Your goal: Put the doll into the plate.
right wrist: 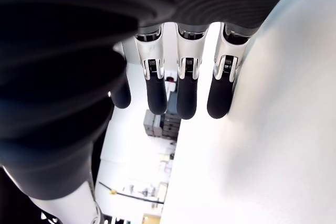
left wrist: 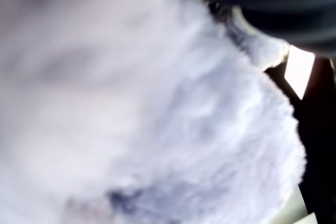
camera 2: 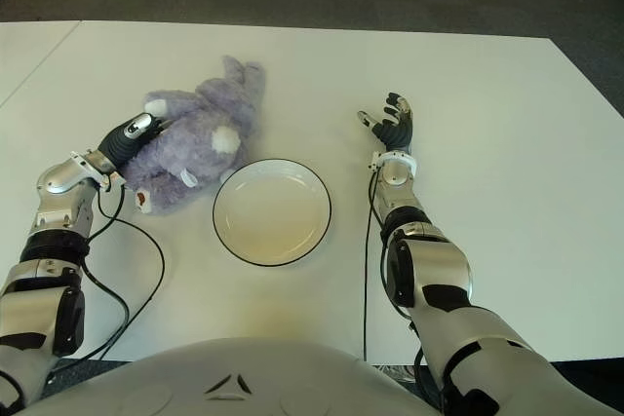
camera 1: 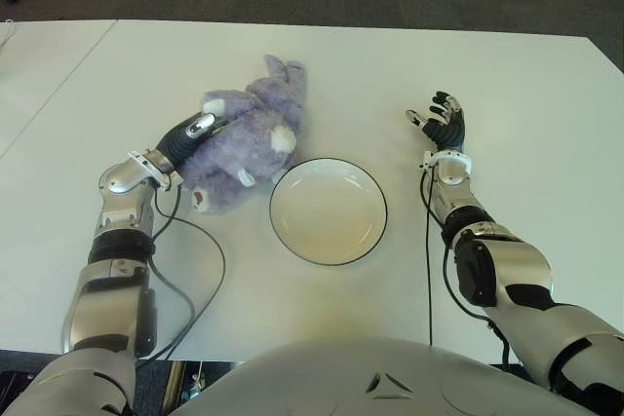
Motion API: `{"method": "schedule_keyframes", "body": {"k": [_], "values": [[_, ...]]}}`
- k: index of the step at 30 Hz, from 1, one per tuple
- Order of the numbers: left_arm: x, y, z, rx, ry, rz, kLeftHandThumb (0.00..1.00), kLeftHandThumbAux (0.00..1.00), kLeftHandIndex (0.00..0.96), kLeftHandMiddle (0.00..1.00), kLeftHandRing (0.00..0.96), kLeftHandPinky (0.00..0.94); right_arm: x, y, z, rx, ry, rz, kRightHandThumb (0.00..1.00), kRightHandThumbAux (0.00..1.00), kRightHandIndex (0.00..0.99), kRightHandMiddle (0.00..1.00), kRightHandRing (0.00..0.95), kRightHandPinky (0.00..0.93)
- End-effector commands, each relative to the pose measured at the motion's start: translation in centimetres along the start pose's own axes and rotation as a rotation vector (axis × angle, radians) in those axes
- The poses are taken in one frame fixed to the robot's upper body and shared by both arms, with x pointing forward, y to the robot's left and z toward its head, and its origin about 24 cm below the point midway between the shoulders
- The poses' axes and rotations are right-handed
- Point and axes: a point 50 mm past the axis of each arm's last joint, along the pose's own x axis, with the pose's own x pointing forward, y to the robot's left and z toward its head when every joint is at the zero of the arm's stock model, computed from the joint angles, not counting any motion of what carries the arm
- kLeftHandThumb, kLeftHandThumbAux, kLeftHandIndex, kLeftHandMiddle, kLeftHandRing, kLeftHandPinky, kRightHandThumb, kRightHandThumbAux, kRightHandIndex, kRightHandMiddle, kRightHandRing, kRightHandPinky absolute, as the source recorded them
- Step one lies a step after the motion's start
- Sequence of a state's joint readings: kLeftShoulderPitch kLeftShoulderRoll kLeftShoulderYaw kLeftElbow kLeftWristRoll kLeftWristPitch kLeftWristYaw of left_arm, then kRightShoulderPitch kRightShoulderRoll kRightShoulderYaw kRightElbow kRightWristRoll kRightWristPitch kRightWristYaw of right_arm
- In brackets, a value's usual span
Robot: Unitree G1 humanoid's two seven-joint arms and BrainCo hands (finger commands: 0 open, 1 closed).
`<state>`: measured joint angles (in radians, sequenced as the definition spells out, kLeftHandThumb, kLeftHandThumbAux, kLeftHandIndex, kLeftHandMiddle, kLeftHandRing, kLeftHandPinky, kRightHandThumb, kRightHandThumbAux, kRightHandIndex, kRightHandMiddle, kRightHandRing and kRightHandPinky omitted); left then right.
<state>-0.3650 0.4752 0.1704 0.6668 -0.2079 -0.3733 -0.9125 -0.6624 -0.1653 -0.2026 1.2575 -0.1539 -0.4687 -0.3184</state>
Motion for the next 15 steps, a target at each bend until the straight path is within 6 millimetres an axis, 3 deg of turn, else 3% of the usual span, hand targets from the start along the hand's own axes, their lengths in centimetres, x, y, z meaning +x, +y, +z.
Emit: {"method": "schedule_keyframes", "body": {"k": [1, 11, 15], "values": [[0.15, -0.94, 0.02, -0.033, -0.003, -0.063, 0.0, 0.203, 0.018, 0.12, 0.102, 0.112, -5.3, -0.01, -8.48, -0.084, 0.369, 0.029, 0.174, 0.829, 0.164, 0.194, 0.199, 0.234], [0.28, -1.3, 0.17, -0.049, 0.006, -0.08, 0.0, 0.211, 0.02, 0.123, 0.111, 0.122, -5.33, 0.13, -8.44, -0.091, 0.362, 0.04, 0.198, 0.84, 0.168, 0.214, 0.227, 0.256], [0.56, -1.44, 0.12, -0.056, 0.006, -0.08, 0.0, 0.21, 0.022, 0.131, 0.118, 0.127, -5.33, 0.18, -8.42, -0.107, 0.356, 0.046, 0.177, 0.84, 0.158, 0.203, 0.214, 0.222]]}}
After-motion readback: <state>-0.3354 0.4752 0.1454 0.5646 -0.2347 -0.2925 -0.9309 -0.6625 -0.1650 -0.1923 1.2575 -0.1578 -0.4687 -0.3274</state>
